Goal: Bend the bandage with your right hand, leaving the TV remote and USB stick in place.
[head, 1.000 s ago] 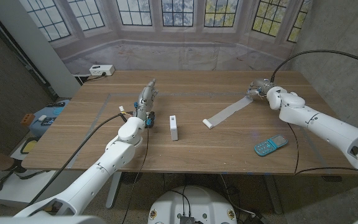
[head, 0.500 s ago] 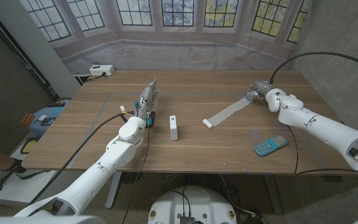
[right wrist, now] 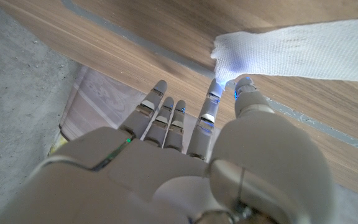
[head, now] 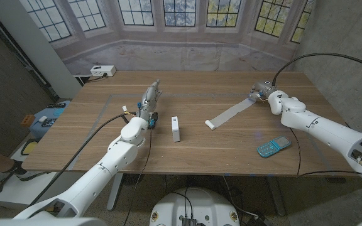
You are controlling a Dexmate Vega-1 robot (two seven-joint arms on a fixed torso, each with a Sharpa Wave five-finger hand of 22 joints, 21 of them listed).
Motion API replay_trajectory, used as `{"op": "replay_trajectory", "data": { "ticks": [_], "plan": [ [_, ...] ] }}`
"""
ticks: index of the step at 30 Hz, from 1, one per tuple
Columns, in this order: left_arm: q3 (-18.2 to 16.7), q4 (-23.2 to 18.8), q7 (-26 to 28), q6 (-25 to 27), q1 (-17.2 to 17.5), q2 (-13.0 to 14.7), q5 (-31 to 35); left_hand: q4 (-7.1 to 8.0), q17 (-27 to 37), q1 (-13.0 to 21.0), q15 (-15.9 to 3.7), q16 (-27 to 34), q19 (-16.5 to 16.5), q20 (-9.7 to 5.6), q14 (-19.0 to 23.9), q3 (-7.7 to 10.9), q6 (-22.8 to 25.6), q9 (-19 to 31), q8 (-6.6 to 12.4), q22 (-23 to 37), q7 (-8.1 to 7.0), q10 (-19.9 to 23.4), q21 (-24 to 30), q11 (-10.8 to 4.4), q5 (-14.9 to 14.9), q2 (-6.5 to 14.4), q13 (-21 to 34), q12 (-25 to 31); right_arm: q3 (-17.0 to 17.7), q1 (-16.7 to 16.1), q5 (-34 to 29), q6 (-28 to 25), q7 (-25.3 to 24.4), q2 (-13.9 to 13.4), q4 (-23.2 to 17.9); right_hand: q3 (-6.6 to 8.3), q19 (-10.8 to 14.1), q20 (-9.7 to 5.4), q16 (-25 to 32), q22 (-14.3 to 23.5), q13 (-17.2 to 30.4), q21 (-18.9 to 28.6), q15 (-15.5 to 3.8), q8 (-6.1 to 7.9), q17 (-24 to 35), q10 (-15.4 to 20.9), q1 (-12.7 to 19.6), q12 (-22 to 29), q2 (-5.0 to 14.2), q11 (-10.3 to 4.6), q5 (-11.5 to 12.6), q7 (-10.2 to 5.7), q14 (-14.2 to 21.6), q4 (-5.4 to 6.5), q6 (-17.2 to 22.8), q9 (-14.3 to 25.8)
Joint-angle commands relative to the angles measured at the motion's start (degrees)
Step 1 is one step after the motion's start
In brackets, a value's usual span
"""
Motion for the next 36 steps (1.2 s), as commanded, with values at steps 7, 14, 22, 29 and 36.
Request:
{"op": "replay_trajectory", "data": {
  "ticks": [7,14,22,29,36],
  "plan": [
    [0.6,0.3,-0.4,0.4,-0.5,-0.3,0.3,-0.28,0.2,-0.2,0.05,-0.2,0.3,0.24,0.1,0.35,0.5,0.2,0.08,0.2,-0.07,0.4,0.2,0.19,0.0,-0.1,0.2,-0.1,-0.5,0.0,-0.8,0.9,-3.0,0.5,1.7,0.62,1.2,-0.93,0.8,0.2,0.1,0.5,-3.5,1.5,0.4,2.2,2.2,0.5,0.2,-0.92,0.3,0.11,1.8,0.17,3.5,0.4],
    [0.8,0.0,0.0,0.5,-0.4,-0.4,0.6,-0.41,0.1,-0.1,0.05,-0.2,0.3,0.28,0.1,0.38,0.5,0.2,0.08,0.2,-0.14,0.3,0.1,0.23,0.0,-0.1,0.2,-0.1,-0.5,-0.4,-1.0,1.6,-4.5,0.4,2.0,0.7,1.8,-1.25,1.2,0.2,0.1,0.5,-4.51,2.26,0.5,3.4,3.2,0.6,0.39,-1.69,0.3,-0.02,2.7,0.17,5.4,0.5],
    [1.0,-0.6,0.4,0.7,0.1,-0.4,0.8,-0.59,0.1,-0.1,0.05,-0.2,0.3,0.26,0.2,0.4,0.5,0.2,0.04,0.2,-0.25,0.3,0.1,0.3,0.0,-0.2,0.2,-0.1,-0.5,-0.8,-1.2,2.3,-6.1,0.3,2.3,0.6,2.5,-1.55,1.5,0.3,0.1,0.5,-5.24,2.86,0.6,4.7,4.0,0.7,0.44,-3.04,0.3,-0.09,3.7,0.27,7.0,0.6],
    [1.0,-0.5,0.2,0.6,-0.1,-0.4,0.9,-0.72,0.1,0.0,-0.04,-0.3,0.3,0.29,0.2,0.43,0.6,0.2,0.03,0.2,-0.23,0.3,0.1,0.28,0.0,-0.2,0.2,-0.1,-0.4,-1.0,-1.5,2.1,-6.9,0.3,2.2,0.5,3.1,-1.94,1.9,0.3,0.0,0.6,-5.93,3.49,0.7,5.9,4.7,0.8,0.6,-4.09,0.3,-0.34,4.6,0.37,8.7,0.6],
    [1.2,0.7,-0.8,0.1,-0.8,-0.7,0.6,-0.83,0.1,0.0,-0.01,-0.3,0.3,0.26,0.2,0.45,0.6,0.2,0.0,0.2,-0.27,0.3,0.1,0.24,0.0,-0.2,0.2,-0.1,-0.2,-1.7,-1.9,0.6,-6.3,-0.2,0.0,0.35,3.2,-2.11,2.0,0.3,0.0,0.6,-6.28,3.82,0.7,6.4,4.8,0.8,0.74,-4.73,0.3,-0.38,5.0,0.56,9.7,0.6]
  ]
}}
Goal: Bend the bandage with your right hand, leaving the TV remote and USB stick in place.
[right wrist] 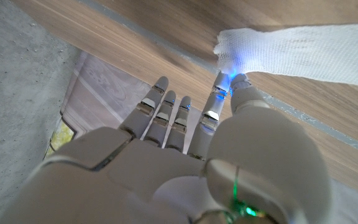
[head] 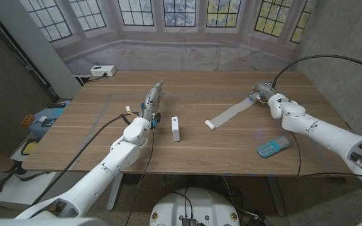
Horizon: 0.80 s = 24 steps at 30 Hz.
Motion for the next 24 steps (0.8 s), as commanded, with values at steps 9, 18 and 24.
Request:
{"op": "replay_trajectory", "data": {
  "ticks": [9,18,24],
  "plan": [
    [0.1,2.5,-2.2,-1.2,-1.2,-0.5,-0.7,-0.46,0.1,0.0,-0.05,0.0,0.3,0.33,0.2,-0.01,0.3,0.2,0.02,0.2,0.09,0.3,0.1,0.15,-0.1,-0.3,0.2,-0.1,0.7,-2.0,-1.8,-4.0,0.5,-1.3,-5.5,-0.18,0.5,-2.05,0.5,0.3,0.0,0.2,-6.34,0.88,0.3,1.1,0.8,0.3,0.26,-0.32,0.2,-0.36,0.9,0.35,2.2,0.0],
    [0.0,4.1,-3.5,-2.0,-1.7,-0.7,-1.4,-0.53,0.1,-0.1,-0.01,0.0,0.4,0.4,0.2,0.01,0.5,0.2,0.05,0.2,-0.12,0.4,0.2,0.19,-0.1,-0.3,0.2,-0.1,0.5,-2.4,-3.6,-6.5,2.0,-1.5,-8.1,-0.29,0.4,-2.1,0.6,0.3,0.0,0.2,-6.38,1.16,0.3,1.6,1.1,0.3,0.3,-0.78,0.2,-0.26,1.2,0.33,3.1,0.0],
    [0.0,5.2,-4.2,-2.6,-2.1,-1.0,-1.8,-0.58,0.1,-0.1,-0.02,0.0,0.4,0.45,0.2,0.03,0.7,0.2,0.1,0.2,-0.08,0.5,0.2,0.13,-0.1,-0.3,0.2,-0.1,0.5,-2.7,-4.6,-7.8,2.6,-1.5,-9.5,-0.39,0.4,-2.15,0.7,0.3,0.0,0.1,-6.37,1.34,0.3,2.0,1.2,0.3,0.3,-0.8,0.2,-0.34,1.3,0.37,3.7,0.0]
  ]
}}
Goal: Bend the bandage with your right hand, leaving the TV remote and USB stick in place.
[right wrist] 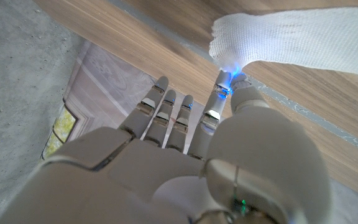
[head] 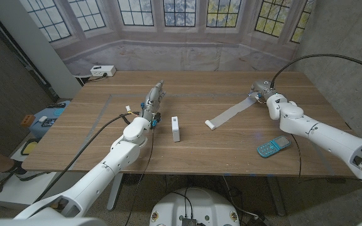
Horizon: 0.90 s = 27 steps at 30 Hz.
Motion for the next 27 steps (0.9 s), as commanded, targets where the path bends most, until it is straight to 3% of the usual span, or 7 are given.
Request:
{"op": "replay_trajectory", "data": {
  "ticks": [1,12,22,27],
  "plan": [
    [-0.1,2.1,-1.6,-1.1,-0.7,-0.4,-0.8,-0.34,0.1,-0.1,0.01,0.0,0.1,0.13,0.3,0.27,0.3,0.2,0.11,0.2,0.35,0.4,0.2,0.11,-0.1,-0.3,0.2,-0.1,0.1,-0.8,-2.3,-3.3,1.6,-0.2,-3.3,-0.17,0.4,-2.18,0.2,0.3,0.0,0.1,-6.43,0.42,0.1,0.8,0.5,0.3,0.07,-0.21,0.2,-0.07,0.7,0.13,0.8,0.2],
    [-0.1,3.8,-2.9,-1.9,-1.5,-0.7,-1.3,-0.38,0.1,-0.1,0.04,0.0,0.1,0.15,0.3,0.29,0.3,0.2,0.08,0.2,0.32,0.5,0.2,0.2,-0.1,-0.3,0.2,-0.1,0.3,-1.3,-3.5,-5.3,2.8,-0.2,-5.4,-0.35,0.3,-2.26,0.3,0.3,0.0,0.0,-6.28,0.55,0.2,1.2,0.7,0.3,0.1,0.13,0.2,0.22,0.9,0.18,1.4,0.1],
    [-0.2,4.6,-3.7,-2.5,-1.7,-0.7,-1.6,-0.46,0.1,-0.1,0.09,0.0,0.0,0.17,0.3,0.33,0.3,0.2,0.04,0.2,0.34,0.5,0.2,0.21,-0.1,-0.3,0.2,-0.1,0.5,-1.8,-4.6,-6.3,3.6,-0.6,-7.1,-0.52,0.3,-2.32,0.4,0.3,-0.1,0.0,-6.33,0.57,0.2,1.8,0.9,0.2,0.11,-0.42,0.2,0.41,1.2,0.19,1.8,0.1],
    [-0.4,3.4,-3.0,-1.7,-1.3,-0.1,-1.4,-0.48,0.1,-0.2,0.03,0.0,0.1,0.19,0.3,0.34,0.3,0.2,0.03,0.2,0.34,0.5,0.2,0.23,-0.1,-0.3,0.2,-0.1,0.6,-1.0,-3.7,-5.1,3.6,0.1,-4.5,-0.79,0.1,-2.22,0.3,0.3,-0.1,-0.1,-6.22,-0.82,0.2,1.1,1.2,-0.3,0.08,-0.06,0.3,-0.37,0.8,0.23,-1.2,0.0]
  ]
}}
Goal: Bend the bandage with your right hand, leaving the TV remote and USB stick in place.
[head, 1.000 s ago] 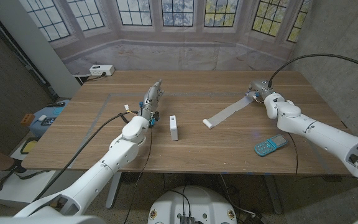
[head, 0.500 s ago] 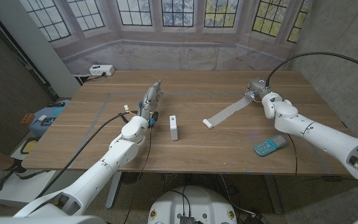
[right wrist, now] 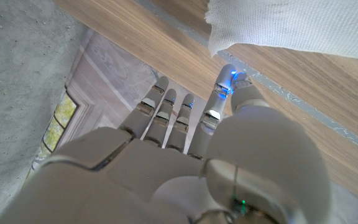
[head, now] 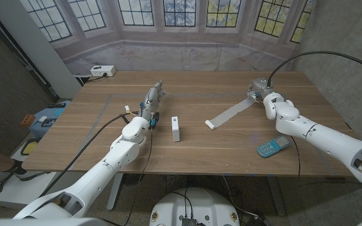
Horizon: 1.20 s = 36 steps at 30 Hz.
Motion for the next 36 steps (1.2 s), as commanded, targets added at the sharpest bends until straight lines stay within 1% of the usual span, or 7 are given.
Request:
{"op": "replay_trajectory", "data": {
  "ticks": [1,5,22,26,29,32,36],
  "plan": [
    [-0.3,-0.8,0.3,0.5,0.3,0.7,0.0,-0.33,0.1,-0.2,0.06,0.0,0.1,0.21,0.3,0.18,0.3,0.2,0.04,0.2,0.31,0.5,0.2,0.23,-0.1,-0.3,0.2,-0.1,0.4,0.5,0.5,0.7,0.5,0.8,2.0,-0.52,0.1,-2.21,0.2,0.3,0.2,-0.1,-5.99,-1.13,0.2,-0.4,0.6,-0.5,-0.05,0.17,0.3,-0.58,-0.1,0.24,-2.6,0.0],
    [-0.3,-1.2,0.7,0.7,0.2,0.8,0.3,-0.36,0.1,-0.1,0.07,0.0,0.1,0.25,0.4,0.19,0.4,0.2,0.03,0.2,0.25,0.5,0.2,0.27,-0.1,-0.2,0.2,-0.1,0.1,1.3,0.8,1.9,0.3,1.1,3.7,-0.85,-0.2,-2.12,0.1,0.3,0.2,-0.2,-5.96,-2.43,0.2,-0.7,0.5,-0.8,-0.1,0.48,0.3,-0.42,-0.3,0.35,-5.3,0.0],
    [0.0,-1.1,1.0,1.2,0.1,0.5,0.4,-0.46,0.1,-0.2,0.08,0.0,0.2,0.3,0.3,0.21,0.3,0.3,-0.03,0.2,0.19,0.5,0.2,0.1,-0.1,-0.3,0.2,-0.1,-1.6,3.8,0.3,5.9,1.3,0.9,6.7,-0.89,-0.4,-2.05,-0.5,0.3,0.3,-0.2,-5.93,-4.97,-0.2,-1.8,2.7,-1.2,-0.74,0.4,0.4,-1.14,-0.7,-0.63,-9.7,-0.2],
    [0.1,-1.2,1.2,1.4,0.2,0.5,0.5,-0.53,0.1,-0.2,0.06,0.0,0.2,0.31,0.3,0.22,0.3,0.3,-0.03,0.2,0.01,0.4,0.2,0.14,-0.1,-0.3,0.2,-0.2,-1.8,4.3,0.0,6.6,1.8,0.7,7.4,-0.55,-0.5,-2.0,-1.0,0.3,0.3,-0.2,-5.82,-6.02,-0.6,-2.2,4.6,-1.4,-1.51,0.3,0.5,-1.52,-0.8,-1.26,-11.4,-0.3],
    [0.1,-1.4,1.4,1.5,0.2,0.6,0.6,-0.58,0.1,-0.2,0.02,-0.1,0.2,0.29,0.3,0.22,0.3,0.3,-0.03,0.2,0.0,0.4,0.2,0.1,-0.1,-0.3,0.2,-0.2,-2.0,4.7,-0.2,7.1,2.1,0.6,7.9,-0.48,-0.6,-1.97,-1.2,0.3,0.3,-0.3,-5.8,-6.39,-0.7,-2.5,5.2,-1.4,-2.02,0.53,0.5,-1.52,-1.1,-1.35,-12.0,-0.3],
    [0.1,-1.6,1.5,1.7,0.2,0.6,0.7,-0.63,0.1,-0.2,-0.01,-0.1,0.2,0.3,0.4,0.22,0.3,0.3,-0.04,0.2,0.03,0.5,0.2,0.14,-0.1,-0.3,0.2,-0.1,-2.5,5.3,-0.7,8.0,2.7,0.5,8.6,-0.27,-0.6,-1.88,-1.6,0.3,0.3,-0.3,-5.79,-7.36,-0.7,-3.3,5.7,-1.7,-2.61,0.04,0.6,-1.91,-1.3,-1.13,-13.9,-0.3],
    [0.2,-1.7,1.5,2.0,0.1,0.7,0.8,-0.7,0.1,-0.1,0.0,-0.1,0.2,0.31,0.4,0.24,0.2,0.3,-0.06,0.2,0.01,0.4,0.2,0.17,-0.1,-0.3,0.2,-0.2,-3.0,6.1,-1.4,9.5,3.0,0.2,9.4,-0.14,-0.7,-1.88,-1.9,0.3,0.4,-0.3,-5.76,-7.75,-0.7,-3.7,6.1,-1.7,-2.94,0.37,0.7,-1.97,-1.6,-1.06,-14.6,-0.3]
  ]
}}
